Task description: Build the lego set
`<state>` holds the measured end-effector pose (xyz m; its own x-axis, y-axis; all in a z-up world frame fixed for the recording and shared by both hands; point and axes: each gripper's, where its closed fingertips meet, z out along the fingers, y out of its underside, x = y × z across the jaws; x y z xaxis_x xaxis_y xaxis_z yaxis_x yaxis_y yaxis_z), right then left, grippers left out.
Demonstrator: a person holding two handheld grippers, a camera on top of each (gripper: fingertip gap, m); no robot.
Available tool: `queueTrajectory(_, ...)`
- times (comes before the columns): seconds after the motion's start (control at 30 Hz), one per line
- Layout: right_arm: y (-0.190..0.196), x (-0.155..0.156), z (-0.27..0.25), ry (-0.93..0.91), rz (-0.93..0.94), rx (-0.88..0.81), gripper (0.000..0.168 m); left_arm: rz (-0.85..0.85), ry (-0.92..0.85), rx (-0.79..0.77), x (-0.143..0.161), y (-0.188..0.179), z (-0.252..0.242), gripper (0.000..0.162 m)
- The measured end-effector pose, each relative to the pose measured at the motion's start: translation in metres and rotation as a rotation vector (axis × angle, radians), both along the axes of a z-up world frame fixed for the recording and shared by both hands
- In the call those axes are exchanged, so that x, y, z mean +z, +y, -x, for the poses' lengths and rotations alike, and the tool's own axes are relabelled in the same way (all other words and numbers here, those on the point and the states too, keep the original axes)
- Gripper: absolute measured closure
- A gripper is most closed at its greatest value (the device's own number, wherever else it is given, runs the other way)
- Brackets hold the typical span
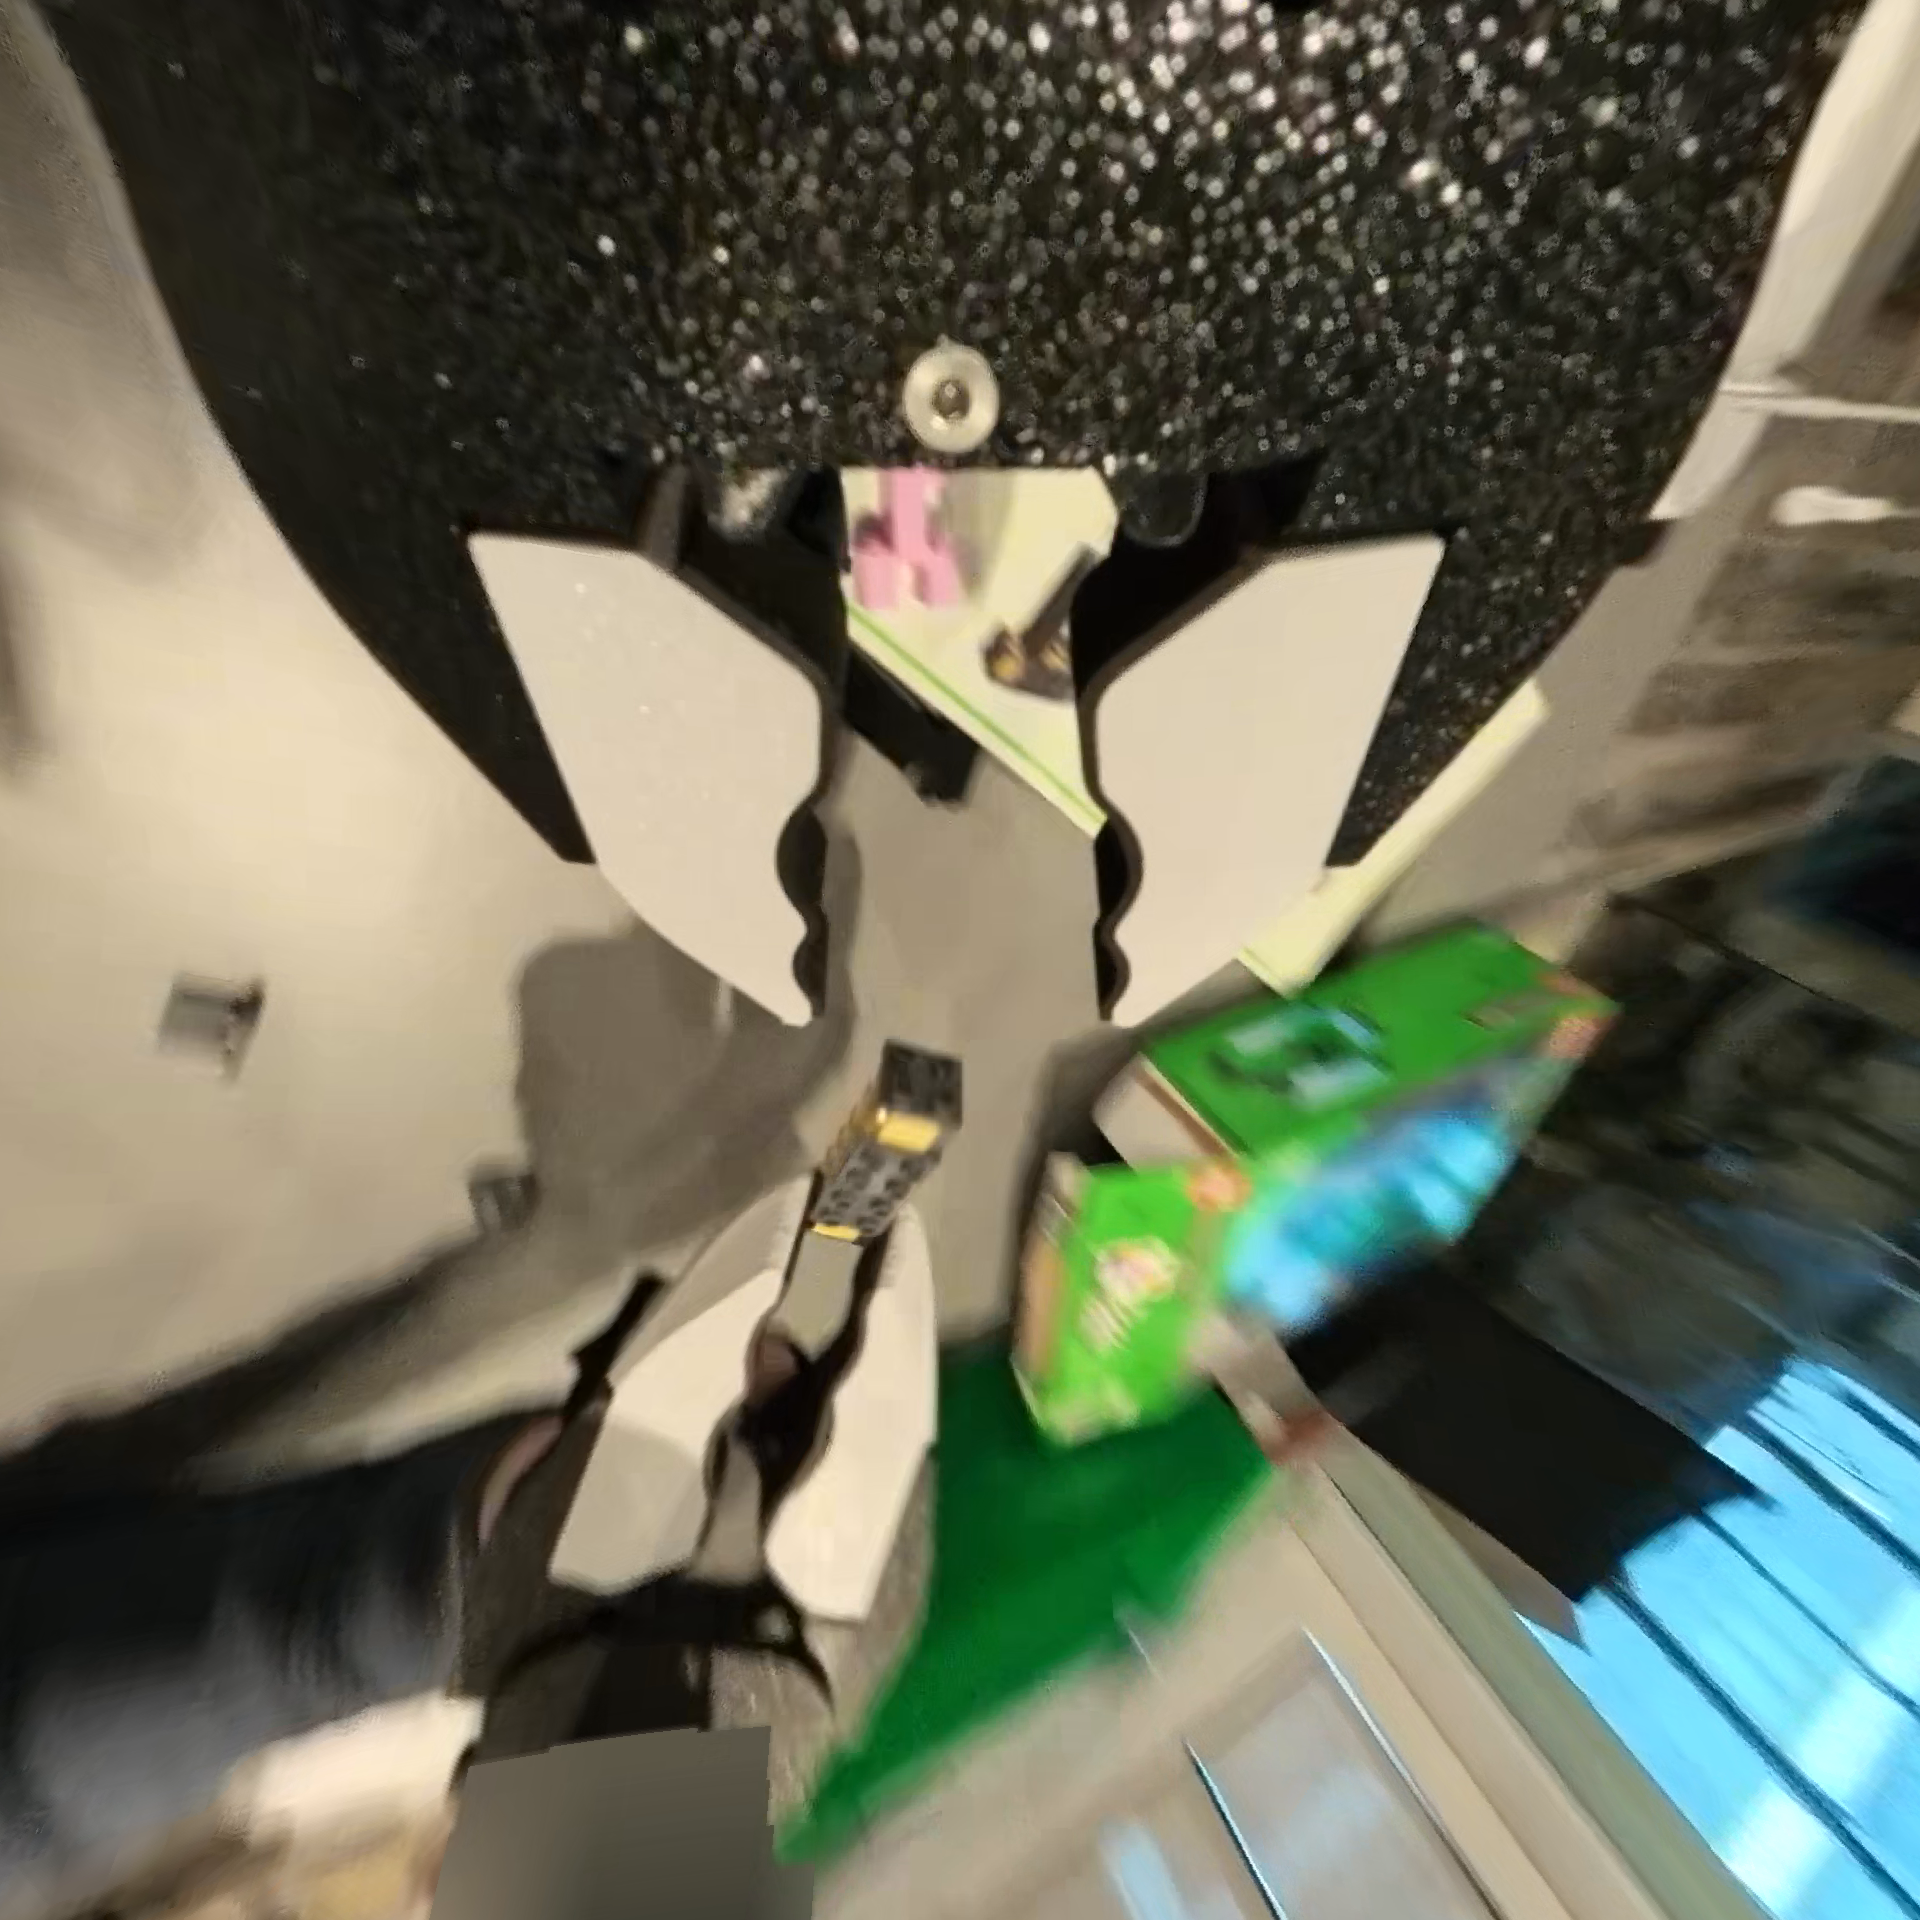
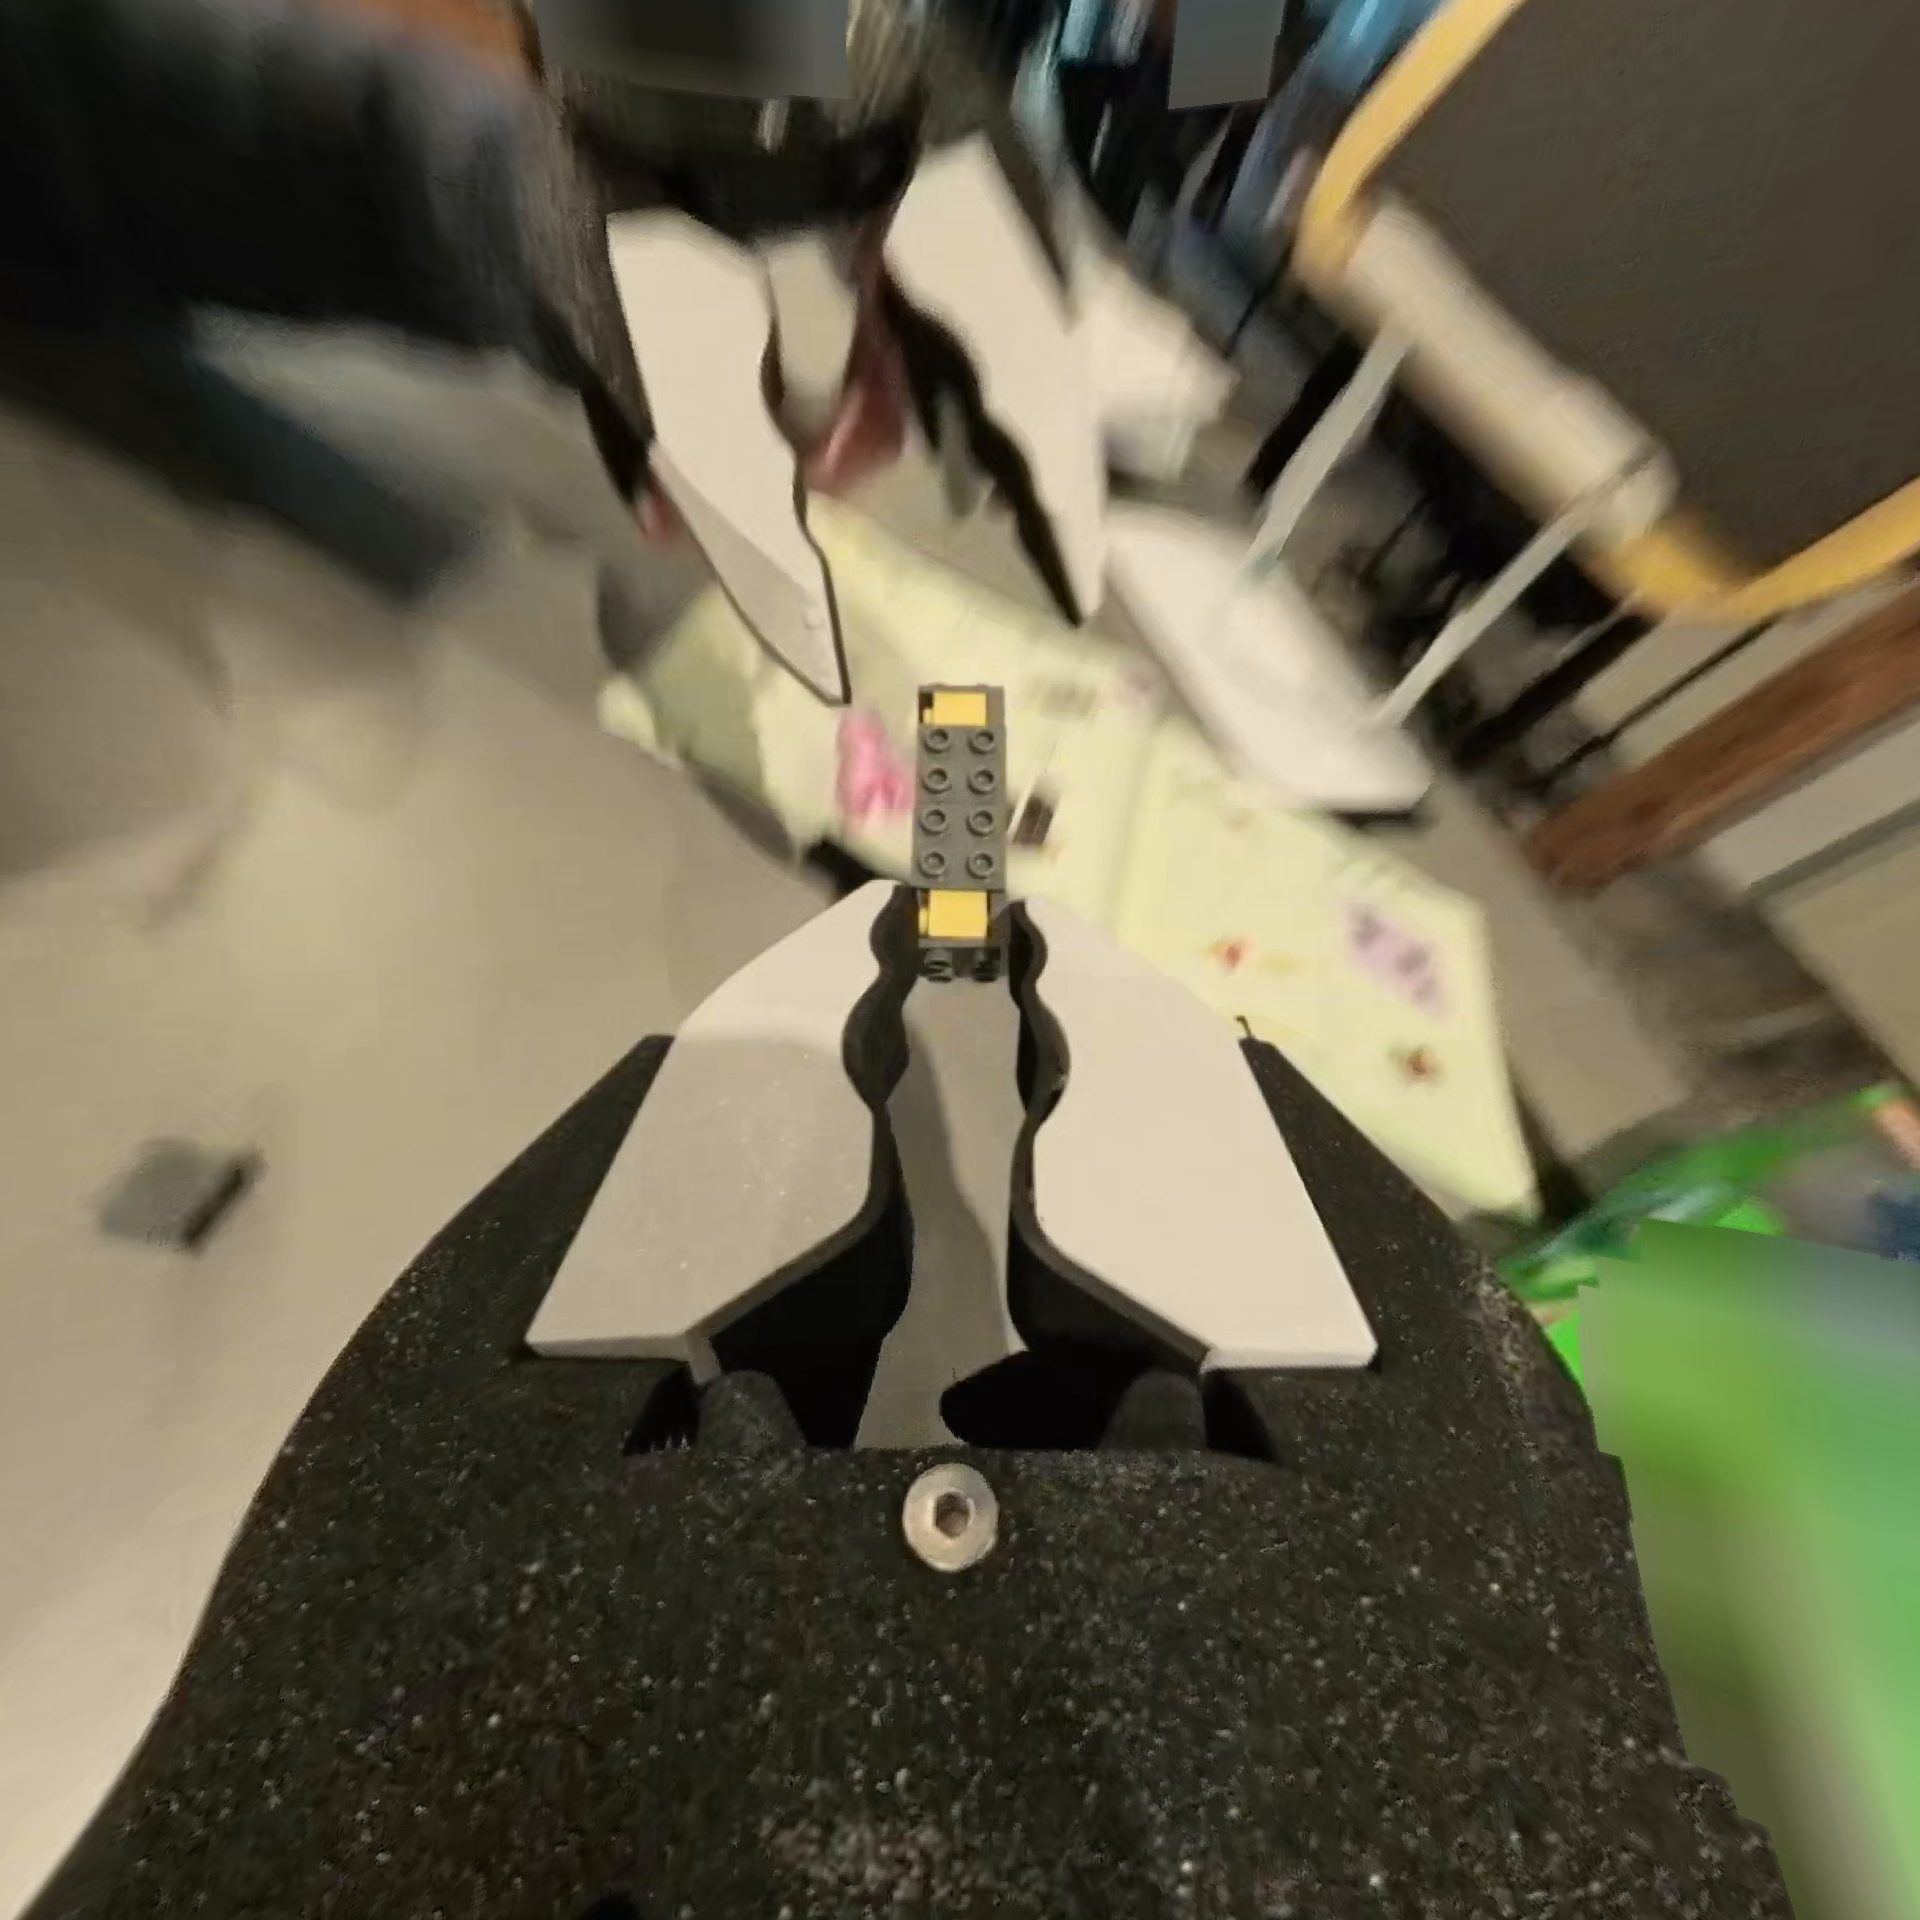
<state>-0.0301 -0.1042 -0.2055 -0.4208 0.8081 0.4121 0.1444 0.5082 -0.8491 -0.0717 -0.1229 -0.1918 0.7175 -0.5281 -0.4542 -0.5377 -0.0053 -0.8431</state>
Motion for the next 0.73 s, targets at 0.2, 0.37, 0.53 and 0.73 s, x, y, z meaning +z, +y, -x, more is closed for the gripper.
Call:
queueTrajectory(0.2,-0.016,0.095,-0.001,0.225,0.329,0.183,0.152,-0.156,-0.176,0.002,0.077,-0.007,-0.013,0.112)
queueTrajectory(0.37,-0.036,0.146,-0.006,0.358,0.435,0.371,0.152,-0.359,-0.338,-0.024,0.145,-0.019,-0.025,0.118)
queueTrajectory(0.53,-0.061,0.182,-0.023,0.507,0.322,0.533,0.152,-0.450,-0.403,-0.166,0.180,-0.044,-0.041,0.119)
queueTrajectory(0.73,-0.100,0.198,-0.045,0.619,0.007,0.675,0.152,-0.570,-0.300,-0.342,0.196,-0.080,-0.072,0.124)
